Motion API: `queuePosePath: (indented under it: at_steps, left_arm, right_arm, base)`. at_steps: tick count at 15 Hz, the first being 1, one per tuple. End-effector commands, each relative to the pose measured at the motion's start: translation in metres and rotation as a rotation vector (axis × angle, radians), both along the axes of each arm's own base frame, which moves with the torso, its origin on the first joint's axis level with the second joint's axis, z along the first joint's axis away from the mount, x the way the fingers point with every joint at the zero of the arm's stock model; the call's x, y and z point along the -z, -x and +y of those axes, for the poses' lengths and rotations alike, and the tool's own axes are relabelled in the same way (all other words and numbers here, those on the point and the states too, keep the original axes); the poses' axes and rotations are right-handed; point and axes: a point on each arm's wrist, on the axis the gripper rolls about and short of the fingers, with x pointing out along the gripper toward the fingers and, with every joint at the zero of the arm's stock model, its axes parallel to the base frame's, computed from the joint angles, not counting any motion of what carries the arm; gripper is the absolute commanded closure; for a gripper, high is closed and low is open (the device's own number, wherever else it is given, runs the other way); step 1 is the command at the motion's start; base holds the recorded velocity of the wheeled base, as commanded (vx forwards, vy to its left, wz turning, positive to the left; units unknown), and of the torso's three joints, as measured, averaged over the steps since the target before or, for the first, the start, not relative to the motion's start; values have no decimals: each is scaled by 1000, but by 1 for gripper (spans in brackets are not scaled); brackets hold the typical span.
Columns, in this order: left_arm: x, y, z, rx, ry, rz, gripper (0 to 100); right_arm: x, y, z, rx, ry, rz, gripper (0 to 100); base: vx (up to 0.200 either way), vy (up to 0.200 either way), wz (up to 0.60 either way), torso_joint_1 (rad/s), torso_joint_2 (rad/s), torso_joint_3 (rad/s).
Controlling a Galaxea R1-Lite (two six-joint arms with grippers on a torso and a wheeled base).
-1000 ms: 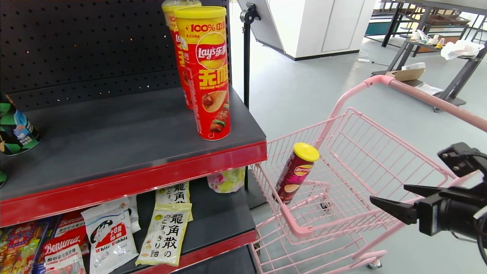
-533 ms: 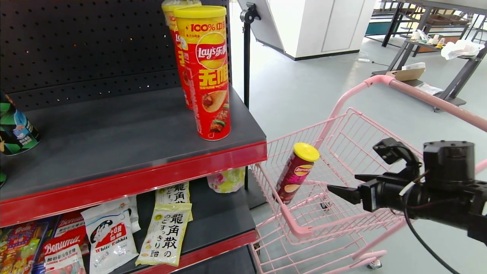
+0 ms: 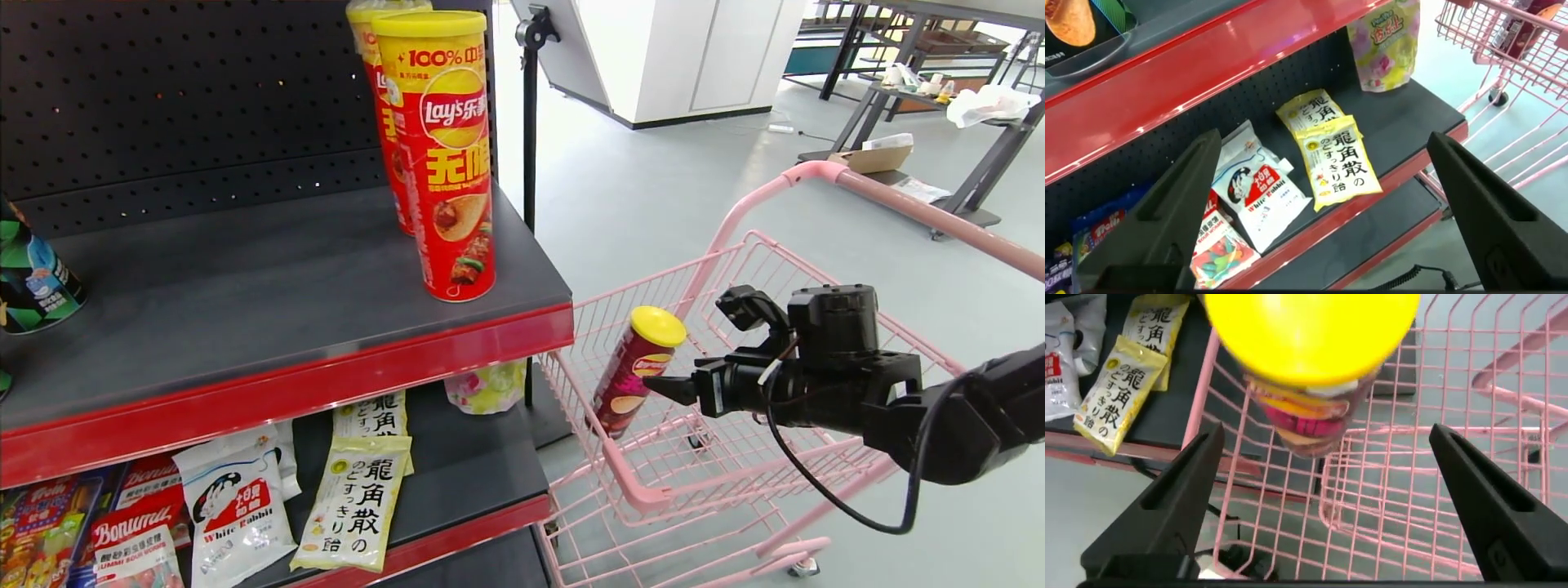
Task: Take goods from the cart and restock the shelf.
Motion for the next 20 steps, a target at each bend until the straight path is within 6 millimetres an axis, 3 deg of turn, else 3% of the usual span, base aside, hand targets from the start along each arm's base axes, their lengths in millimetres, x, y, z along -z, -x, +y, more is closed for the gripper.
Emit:
queuePosePath:
  at_steps: [1,11,16,17,20]
  left_arm:
    - [0,-1,0,-6,-5,11,0]
    - [0,-4,-1,-8,-11,27,0]
    - [-1,-4,-1,-12,-12,26,0]
    - [-1,-4,-1,-12,-12,26,0]
    - [-1,-4,-1,-12,-12,26,0]
  right_arm:
    - [13,-13,4,-1,1,10,0]
    - [21,-41,25,-20,-28,-8,0]
    - [34,-53,37,-38,-33,-31,0]
    - [36,-53,38,-38,-35,-36,100]
    - [41,-55,38,-22,-55,-48,100]
  base:
    - [0,0,0,0,0,0]
    - [0,0,0,0,0,0]
    - [0,0,0,0,0,0]
    - [0,0,0,0,0,0]
    - [0,0,0,0,0,0]
